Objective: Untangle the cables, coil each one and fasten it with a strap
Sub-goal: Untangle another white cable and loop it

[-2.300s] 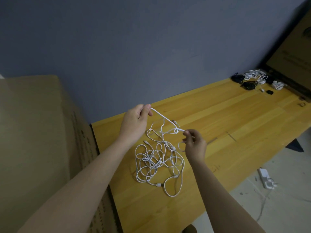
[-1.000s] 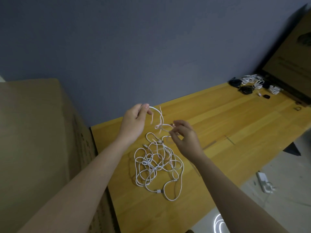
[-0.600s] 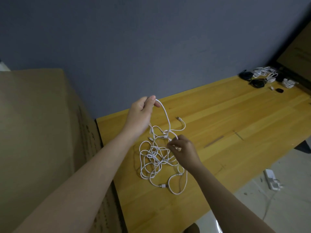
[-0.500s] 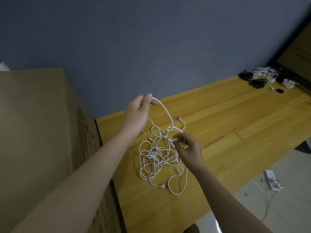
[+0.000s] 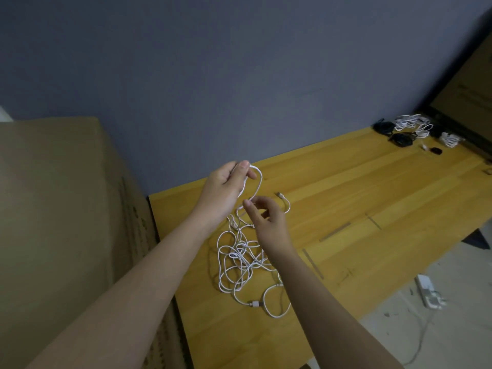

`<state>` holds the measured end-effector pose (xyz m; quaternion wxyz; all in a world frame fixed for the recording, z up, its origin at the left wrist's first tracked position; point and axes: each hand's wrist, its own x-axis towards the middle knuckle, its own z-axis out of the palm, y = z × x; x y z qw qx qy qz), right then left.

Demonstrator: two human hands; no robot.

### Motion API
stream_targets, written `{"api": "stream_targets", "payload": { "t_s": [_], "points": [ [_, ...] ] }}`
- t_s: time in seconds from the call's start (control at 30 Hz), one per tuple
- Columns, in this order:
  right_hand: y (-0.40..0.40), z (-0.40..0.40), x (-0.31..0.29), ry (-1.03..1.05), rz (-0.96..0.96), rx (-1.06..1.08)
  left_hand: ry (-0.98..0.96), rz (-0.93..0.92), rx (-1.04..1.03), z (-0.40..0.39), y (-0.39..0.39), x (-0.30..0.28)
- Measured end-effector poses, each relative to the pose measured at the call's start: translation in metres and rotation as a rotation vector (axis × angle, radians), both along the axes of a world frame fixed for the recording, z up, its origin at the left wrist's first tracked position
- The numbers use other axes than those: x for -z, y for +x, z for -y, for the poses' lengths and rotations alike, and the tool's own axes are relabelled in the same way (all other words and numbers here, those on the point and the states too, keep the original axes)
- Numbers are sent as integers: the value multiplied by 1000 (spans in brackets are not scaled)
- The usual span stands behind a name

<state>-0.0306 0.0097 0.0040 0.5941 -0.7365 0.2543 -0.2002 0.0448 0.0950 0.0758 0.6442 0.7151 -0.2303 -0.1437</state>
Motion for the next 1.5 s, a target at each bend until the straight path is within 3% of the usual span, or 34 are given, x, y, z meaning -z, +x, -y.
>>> {"api": "stream_targets", "payload": {
  "t_s": [0.13,0.27,0.4,0.5,0.67,0.83,0.9,1.03,1.1,1.2,1.37,1.5],
  "points": [
    [6,-3,-9,394,74,18,-15,25,-59,0,3,0],
    [-5,17,-16,472,107,74,73,83,-172,-6,12,3],
    [-20,43,-47,584,-7,-75,165,104,-257,-12,18,-1],
    [-23,55,-66,544,12,-183,173,96,-277,-12,22,-4],
    [-17,72,-89,228,-5,-97,144,94,-288,-9,20,-7],
    [-5,80,-128,385,77,-194,81,58,-278,-8,21,-9],
    [4,85,-136,115,-57,-191,66,28,-277,-9,25,-7],
    [19,91,-121,-877,-256,-167,-48,-61,-273,-12,26,-8],
    [24,88,-104,-1079,-234,-65,-155,-184,-189,-13,22,-13],
    [32,77,-84,-844,-215,48,-271,-330,-3,-16,15,-21],
    [27,41,-33,-627,-319,-237,-456,-448,165,-16,13,-24],
    [10,9,3,-404,-328,-403,-419,-379,183,-12,9,-18]
  ]
}}
